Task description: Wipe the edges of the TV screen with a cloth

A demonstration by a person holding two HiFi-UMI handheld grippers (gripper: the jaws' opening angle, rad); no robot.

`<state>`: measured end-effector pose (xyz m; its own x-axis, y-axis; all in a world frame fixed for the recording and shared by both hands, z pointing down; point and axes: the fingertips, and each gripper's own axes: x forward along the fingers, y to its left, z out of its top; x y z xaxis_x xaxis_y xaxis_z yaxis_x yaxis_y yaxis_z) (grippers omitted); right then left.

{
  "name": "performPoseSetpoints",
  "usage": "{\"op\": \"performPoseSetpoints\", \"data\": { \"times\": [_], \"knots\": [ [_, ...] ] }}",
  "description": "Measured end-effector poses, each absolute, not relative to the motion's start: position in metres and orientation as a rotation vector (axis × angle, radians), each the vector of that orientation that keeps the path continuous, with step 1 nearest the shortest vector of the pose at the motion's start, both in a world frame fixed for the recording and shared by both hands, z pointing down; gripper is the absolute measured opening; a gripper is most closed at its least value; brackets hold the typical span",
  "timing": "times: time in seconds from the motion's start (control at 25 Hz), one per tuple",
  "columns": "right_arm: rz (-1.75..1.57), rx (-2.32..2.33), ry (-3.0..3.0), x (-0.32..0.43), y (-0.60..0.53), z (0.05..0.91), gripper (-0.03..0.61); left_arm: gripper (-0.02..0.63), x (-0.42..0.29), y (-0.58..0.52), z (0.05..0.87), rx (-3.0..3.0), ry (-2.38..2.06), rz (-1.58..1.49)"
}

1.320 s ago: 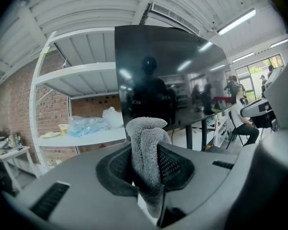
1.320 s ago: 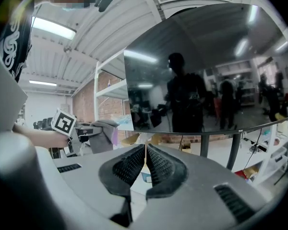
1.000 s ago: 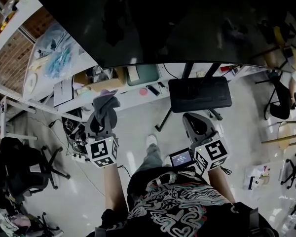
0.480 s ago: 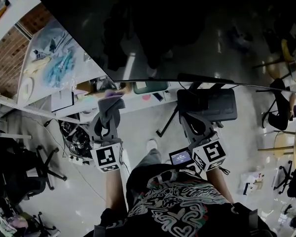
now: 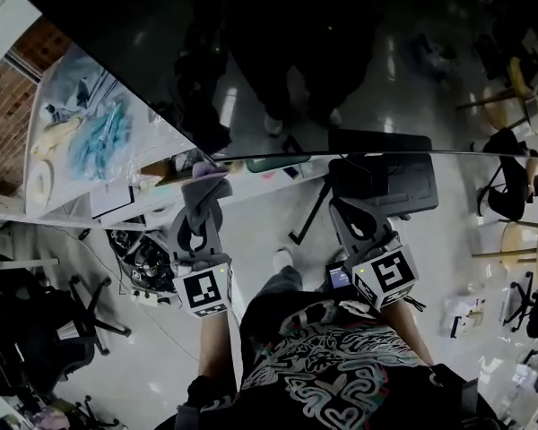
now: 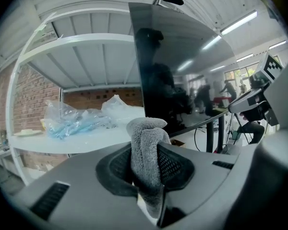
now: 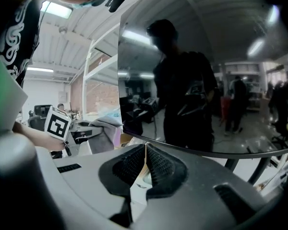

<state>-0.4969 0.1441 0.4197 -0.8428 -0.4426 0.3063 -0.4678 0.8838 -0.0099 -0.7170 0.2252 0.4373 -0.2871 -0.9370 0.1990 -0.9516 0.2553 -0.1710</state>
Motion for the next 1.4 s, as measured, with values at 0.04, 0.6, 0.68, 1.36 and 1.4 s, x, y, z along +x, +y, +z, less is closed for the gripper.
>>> {"op": "performPoseSetpoints", "data": {
  "times": [0.04, 0.6, 0.68, 1.36, 1.4],
  "knots": [
    [0.125, 0.686, -2.758, -0.498, 0.142, 0.419, 0.034, 0.077, -0.718, 0.222, 0.438, 1.844, -2.438, 0.402],
    [0.1, 0.646, -2.777, -0.501, 0.126, 0.412, 0.035, 0.077, -0.712, 0.187, 0.452, 1.846, -2.43, 0.409],
    [0.102, 0.657, -2.776, -0.5, 0.125, 0.412, 0.034, 0.077, -0.71, 0.182, 0.452, 1.863, -2.423, 0.408],
    [0.181, 0.726, -2.787, -0.51, 0.114, 0.417, 0.035, 0.077, -0.708, 0.16, 0.45, 1.985, -2.336, 0.379],
    [0.186, 0.727, -2.784, -0.512, 0.114, 0.418, 0.035, 0.077, -0.707, 0.157, 0.45, 1.993, -2.331, 0.376]
  ]
}}
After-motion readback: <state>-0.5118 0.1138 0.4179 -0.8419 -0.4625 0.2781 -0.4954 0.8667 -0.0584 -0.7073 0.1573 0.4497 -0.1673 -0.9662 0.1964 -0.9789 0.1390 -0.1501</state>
